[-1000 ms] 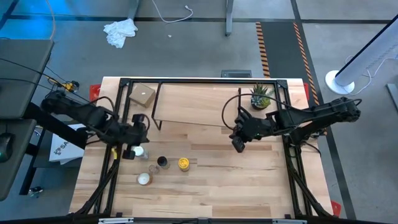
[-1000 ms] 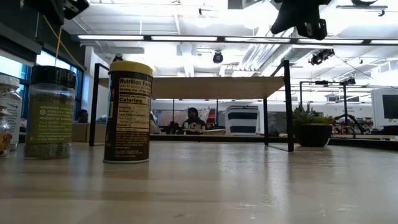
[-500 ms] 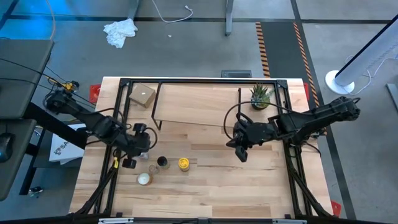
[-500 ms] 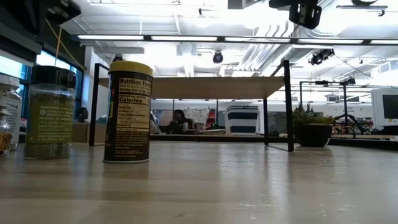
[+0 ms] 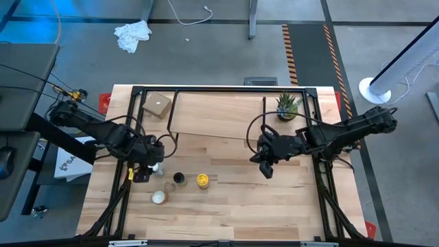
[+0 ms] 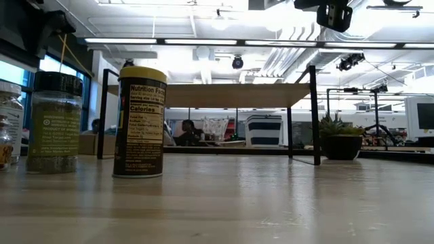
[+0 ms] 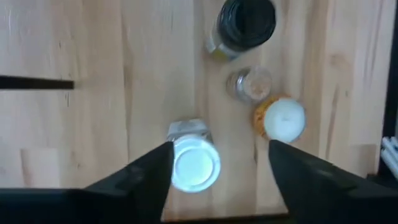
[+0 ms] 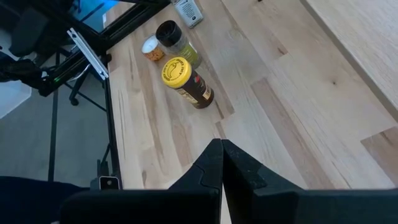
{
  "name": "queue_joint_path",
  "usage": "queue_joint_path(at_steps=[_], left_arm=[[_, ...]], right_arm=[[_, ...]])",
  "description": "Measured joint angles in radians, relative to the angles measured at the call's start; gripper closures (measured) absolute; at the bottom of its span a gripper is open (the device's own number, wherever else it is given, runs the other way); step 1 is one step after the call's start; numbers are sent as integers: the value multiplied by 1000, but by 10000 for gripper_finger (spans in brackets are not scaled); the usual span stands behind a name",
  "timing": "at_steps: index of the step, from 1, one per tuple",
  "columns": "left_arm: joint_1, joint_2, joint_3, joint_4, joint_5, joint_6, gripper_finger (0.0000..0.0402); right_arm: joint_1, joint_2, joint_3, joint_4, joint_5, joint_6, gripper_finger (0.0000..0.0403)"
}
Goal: Shelf spices
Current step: Put the white seasoning bottle on the shelf
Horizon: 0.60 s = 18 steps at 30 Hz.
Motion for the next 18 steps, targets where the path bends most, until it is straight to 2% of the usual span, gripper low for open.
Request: queue_joint_path(at_steps=[3,7,14,18], left_arm=[[17,8,0,-41,9,2,107],[31,21,-1,-50,8,10,86],[28,42,-79,2,30,-37,82],[28,41,-120,20,-1,-67,82]], right_arm=[[0,0,0,0,0,0,403],[-1,0,0,-1,0,8,403],[-5,0,-1,-1,3,15,403],[-5,0,-1,-1,3,15,403]])
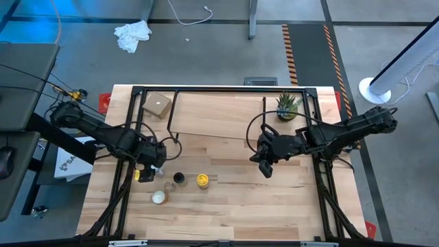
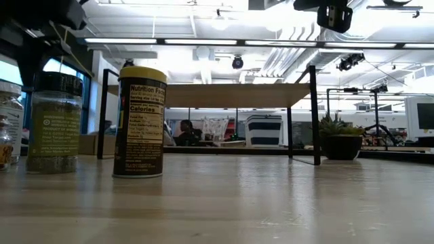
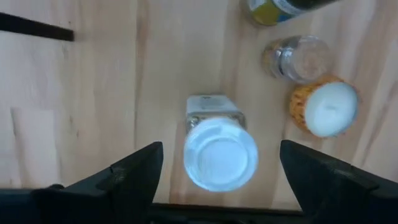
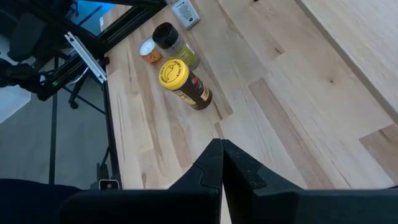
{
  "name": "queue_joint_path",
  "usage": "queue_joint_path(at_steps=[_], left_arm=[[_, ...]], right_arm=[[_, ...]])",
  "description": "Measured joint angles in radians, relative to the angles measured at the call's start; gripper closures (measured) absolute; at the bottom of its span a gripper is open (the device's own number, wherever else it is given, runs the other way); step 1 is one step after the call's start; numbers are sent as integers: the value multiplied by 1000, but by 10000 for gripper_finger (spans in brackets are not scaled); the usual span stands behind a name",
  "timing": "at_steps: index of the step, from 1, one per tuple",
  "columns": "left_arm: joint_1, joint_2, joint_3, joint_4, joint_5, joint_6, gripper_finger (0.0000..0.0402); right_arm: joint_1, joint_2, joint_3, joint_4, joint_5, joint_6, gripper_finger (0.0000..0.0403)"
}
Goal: Shelf spices
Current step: Put the white seasoning bottle on the shelf
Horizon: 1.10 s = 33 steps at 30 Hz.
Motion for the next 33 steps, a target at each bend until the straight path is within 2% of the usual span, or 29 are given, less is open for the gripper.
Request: queue_joint_path(at_steps=[7,33], left_arm=[[-3,0,-1,2,-2,74,82],[-21,0,-1,15,-28,103,82]], right_arm=[[0,0,0,-3,1,-1,403],[0,0,0,-26,3,-29,403]])
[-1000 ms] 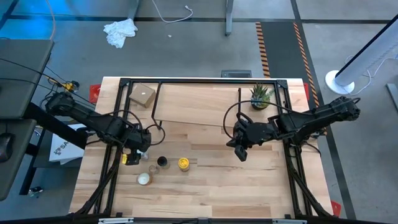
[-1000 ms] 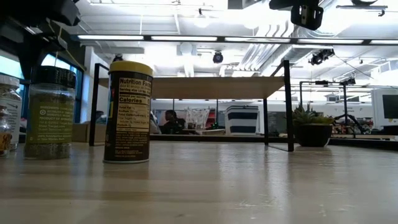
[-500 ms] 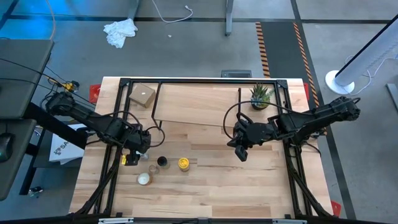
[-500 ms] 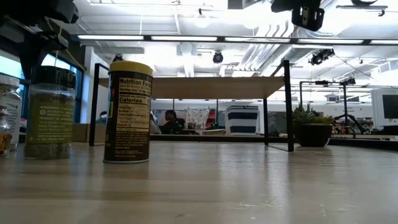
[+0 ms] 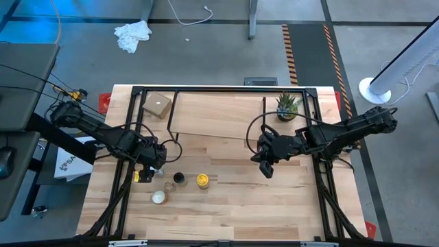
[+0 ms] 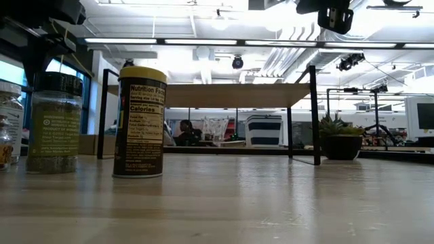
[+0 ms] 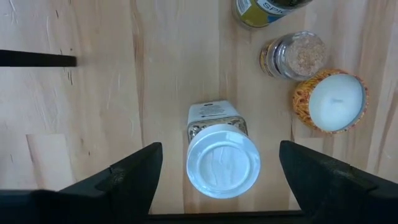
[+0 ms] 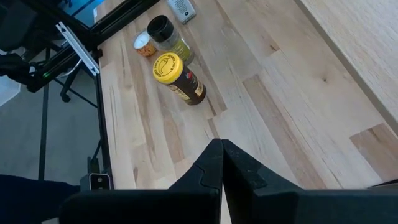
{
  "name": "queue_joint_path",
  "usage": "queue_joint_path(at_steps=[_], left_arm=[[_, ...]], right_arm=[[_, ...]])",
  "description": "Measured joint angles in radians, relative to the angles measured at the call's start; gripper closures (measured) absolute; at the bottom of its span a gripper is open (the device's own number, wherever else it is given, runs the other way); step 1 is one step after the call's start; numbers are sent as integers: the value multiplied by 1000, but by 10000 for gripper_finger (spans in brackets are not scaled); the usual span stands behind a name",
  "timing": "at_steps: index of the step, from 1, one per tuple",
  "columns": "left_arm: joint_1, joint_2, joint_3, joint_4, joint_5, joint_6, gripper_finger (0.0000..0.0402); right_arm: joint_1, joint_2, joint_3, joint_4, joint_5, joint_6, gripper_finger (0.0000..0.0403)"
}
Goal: Shelf spices
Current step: Put the white seasoning bottle on the shelf
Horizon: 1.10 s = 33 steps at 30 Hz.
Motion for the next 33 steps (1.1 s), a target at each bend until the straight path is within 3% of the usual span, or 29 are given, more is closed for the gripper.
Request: queue_joint_path(at_steps=[10,17,24,33], left_arm=[[0,0,-7,21,-11,-28,82],[0,0,-97,25,41,-125,82],[0,0,-164,174,30,-114,82],[0,0,-224,190,54,-129,82]], right_arm=[[0,0,0,-11,0,-24,403],[0,0,0,-20,0,-25,403],[0,0,0,-28,-1,-35,403],[0,0,0,-39,-3,-31,403]])
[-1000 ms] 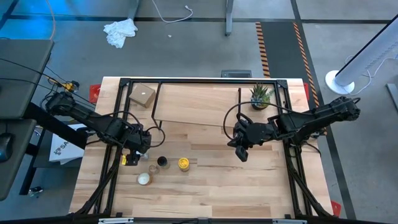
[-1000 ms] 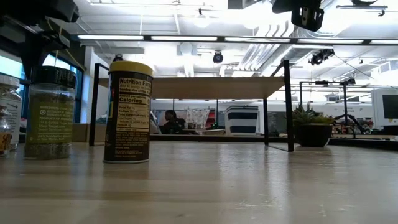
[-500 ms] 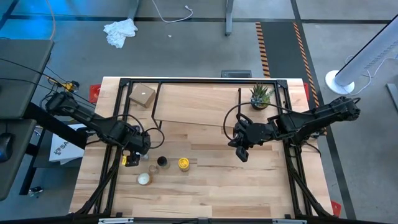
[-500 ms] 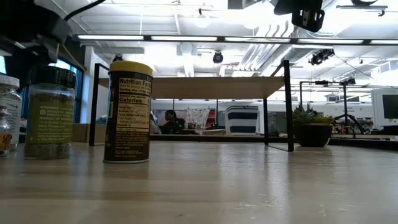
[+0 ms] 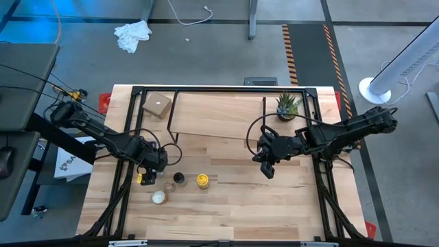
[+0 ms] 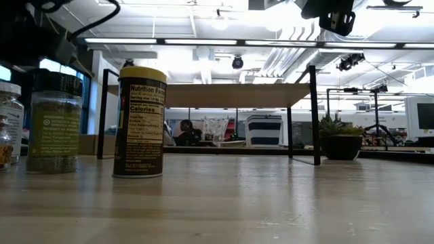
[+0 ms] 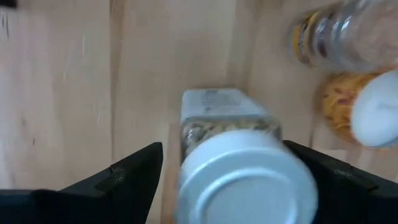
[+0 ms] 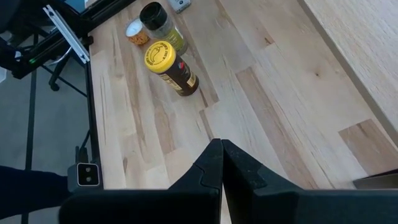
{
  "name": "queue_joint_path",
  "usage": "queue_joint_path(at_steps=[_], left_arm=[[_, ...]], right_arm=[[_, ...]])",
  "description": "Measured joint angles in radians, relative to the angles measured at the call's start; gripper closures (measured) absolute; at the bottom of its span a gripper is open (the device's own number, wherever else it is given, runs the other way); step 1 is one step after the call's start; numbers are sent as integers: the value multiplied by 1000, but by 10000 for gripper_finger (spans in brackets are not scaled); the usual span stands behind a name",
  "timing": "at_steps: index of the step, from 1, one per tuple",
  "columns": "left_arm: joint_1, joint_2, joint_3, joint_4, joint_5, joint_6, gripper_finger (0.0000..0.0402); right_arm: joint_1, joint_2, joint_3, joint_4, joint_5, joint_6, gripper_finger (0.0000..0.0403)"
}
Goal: Shelf spices
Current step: Put the white seasoning bottle on the shelf
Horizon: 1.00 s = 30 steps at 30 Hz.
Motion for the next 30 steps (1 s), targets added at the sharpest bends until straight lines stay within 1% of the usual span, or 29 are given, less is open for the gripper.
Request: queue_joint_path(at_steps=[2,6,9,13,21,23,27,30], left_arm=[[-1,0,0,35,-11,0,82],[-12,7,-14,97,-65,-6,85],[-20,26,-27,97,-47,-42,91],[-38,43,-27,96,-38,-49,105],[-72,74,-26,101,-45,-60,130],[-76,82,-26,102,-47,-60,147],[-83,83,-18,92,-33,-63,213],[-83,83,36,48,-16,-63,214]], right_arm=[[0,0,0,-1,0,0,403],[0,0,0,-4,0,0,403],[0,0,0,-7,0,2,403],[0,0,0,-8,3,6,403],[0,0,0,-7,3,6,403],[0,0,0,-8,3,6,403],[0,0,0,-8,3,7,403],[0,0,0,-8,3,3,403]])
